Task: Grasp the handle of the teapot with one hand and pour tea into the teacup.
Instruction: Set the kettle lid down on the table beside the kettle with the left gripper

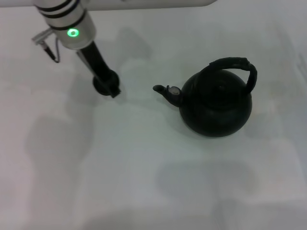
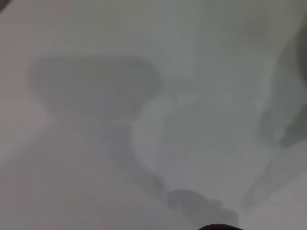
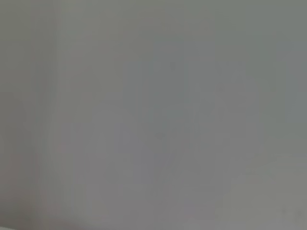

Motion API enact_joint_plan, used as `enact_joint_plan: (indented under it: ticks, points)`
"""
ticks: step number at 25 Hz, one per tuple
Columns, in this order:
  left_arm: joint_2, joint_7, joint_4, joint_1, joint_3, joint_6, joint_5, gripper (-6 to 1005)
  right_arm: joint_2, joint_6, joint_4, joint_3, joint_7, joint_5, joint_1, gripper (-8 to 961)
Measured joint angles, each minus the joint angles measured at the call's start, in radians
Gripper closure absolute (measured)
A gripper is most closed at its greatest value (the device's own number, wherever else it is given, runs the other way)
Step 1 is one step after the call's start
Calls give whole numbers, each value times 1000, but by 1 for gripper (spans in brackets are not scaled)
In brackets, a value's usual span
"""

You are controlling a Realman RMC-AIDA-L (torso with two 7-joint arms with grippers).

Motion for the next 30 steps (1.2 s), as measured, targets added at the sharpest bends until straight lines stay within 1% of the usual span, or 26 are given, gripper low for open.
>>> enact_joint_plan:
  ticks: [2, 7, 12, 23, 28, 30]
  points:
    - [0, 11, 2, -8, 49, -1, -66, 296, 0, -1, 5, 0, 0, 1, -1, 139]
    - [-1, 26, 1, -11, 74, -13, -96, 296, 0, -11, 14, 0, 1, 5, -2, 139]
    - [-4, 27, -5, 1, 149, -23, -151, 296, 0, -15, 16, 0, 1, 7, -3, 138]
    - [-8, 38, -4, 26, 174, -22, -197, 297, 1, -15, 20, 0, 1, 6, 2, 138]
    - [-9, 17, -5, 40, 266, -2, -248, 297, 1, -15, 20, 0, 1, 7, 2, 138]
    - [-9, 14, -5, 40, 271, 3, -248, 297, 1, -15, 19, 0, 1, 7, 2, 138]
